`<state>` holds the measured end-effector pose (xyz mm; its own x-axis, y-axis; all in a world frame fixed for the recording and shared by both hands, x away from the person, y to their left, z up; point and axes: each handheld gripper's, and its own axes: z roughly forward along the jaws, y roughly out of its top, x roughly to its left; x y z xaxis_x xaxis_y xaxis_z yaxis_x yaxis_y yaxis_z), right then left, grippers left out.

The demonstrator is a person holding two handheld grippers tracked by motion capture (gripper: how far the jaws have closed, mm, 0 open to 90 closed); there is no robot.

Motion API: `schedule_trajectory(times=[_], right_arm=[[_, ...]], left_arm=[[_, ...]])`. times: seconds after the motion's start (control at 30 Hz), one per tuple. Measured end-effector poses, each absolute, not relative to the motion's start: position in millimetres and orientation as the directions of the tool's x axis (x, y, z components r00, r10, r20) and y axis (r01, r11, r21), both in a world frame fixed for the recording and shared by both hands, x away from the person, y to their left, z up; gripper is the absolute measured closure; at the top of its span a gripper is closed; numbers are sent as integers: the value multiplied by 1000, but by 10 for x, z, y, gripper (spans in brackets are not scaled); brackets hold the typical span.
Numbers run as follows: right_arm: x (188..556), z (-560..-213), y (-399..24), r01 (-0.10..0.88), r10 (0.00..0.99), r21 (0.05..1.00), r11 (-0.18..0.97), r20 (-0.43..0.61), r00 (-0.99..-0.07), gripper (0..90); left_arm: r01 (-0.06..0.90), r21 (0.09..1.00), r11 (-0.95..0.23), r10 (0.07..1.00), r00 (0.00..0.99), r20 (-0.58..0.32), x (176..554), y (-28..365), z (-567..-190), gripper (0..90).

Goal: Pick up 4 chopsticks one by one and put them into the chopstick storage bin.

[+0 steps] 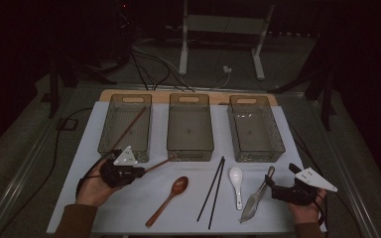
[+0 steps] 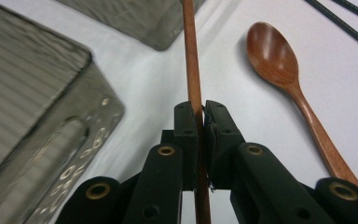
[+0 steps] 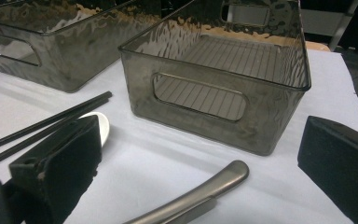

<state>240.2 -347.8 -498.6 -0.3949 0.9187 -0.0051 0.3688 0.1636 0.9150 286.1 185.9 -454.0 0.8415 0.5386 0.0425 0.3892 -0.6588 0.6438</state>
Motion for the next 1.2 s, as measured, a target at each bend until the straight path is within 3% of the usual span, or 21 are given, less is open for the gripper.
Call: schedule_trajectory(times=[0.63,1.2], right_arm=[[2404,-4988,-3479,370,919,914,166,-7,-394,0],[2405,-4987,-3488,369,920,915,162,-5,-392,0]], left_arm=[[416,687,-596,621,781,66,2857,2182,-4301,860],[492,713,-500,745,665,63,3254,2329,-4127,860]])
